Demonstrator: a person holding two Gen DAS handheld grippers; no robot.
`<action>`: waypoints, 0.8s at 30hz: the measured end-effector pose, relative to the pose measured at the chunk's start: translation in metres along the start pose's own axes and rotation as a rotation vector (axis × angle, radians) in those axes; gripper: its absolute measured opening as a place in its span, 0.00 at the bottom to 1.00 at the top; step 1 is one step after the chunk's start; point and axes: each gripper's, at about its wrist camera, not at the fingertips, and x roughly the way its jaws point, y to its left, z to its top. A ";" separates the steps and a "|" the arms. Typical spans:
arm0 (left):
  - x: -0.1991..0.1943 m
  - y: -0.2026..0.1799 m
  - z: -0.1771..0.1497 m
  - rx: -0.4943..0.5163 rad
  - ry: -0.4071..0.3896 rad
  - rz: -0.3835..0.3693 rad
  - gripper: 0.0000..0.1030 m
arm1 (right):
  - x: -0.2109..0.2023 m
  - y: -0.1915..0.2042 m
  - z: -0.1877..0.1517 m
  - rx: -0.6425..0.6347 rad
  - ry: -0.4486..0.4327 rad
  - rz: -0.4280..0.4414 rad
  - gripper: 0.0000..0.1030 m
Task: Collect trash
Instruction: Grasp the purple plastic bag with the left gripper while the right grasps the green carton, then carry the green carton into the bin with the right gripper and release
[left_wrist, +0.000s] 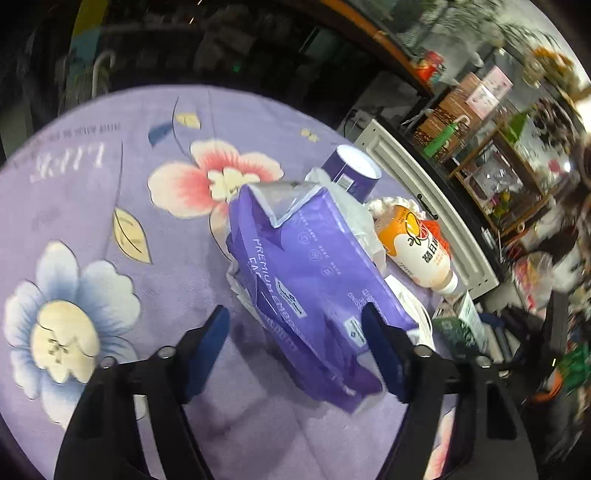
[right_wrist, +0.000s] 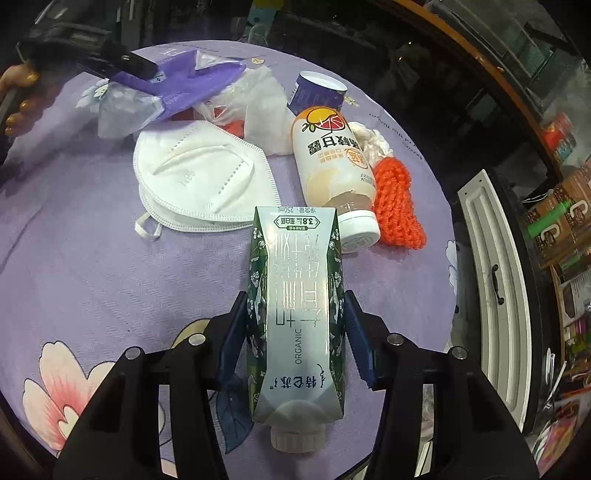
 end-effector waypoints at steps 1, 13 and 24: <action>0.005 0.002 0.001 -0.016 0.014 -0.006 0.58 | 0.000 0.001 -0.001 -0.004 -0.002 -0.003 0.50; -0.020 0.000 -0.018 0.008 -0.071 0.028 0.18 | -0.021 0.012 -0.018 0.146 -0.116 -0.011 0.50; -0.082 -0.037 -0.067 0.115 -0.219 0.027 0.18 | -0.069 0.046 -0.052 0.351 -0.283 0.006 0.50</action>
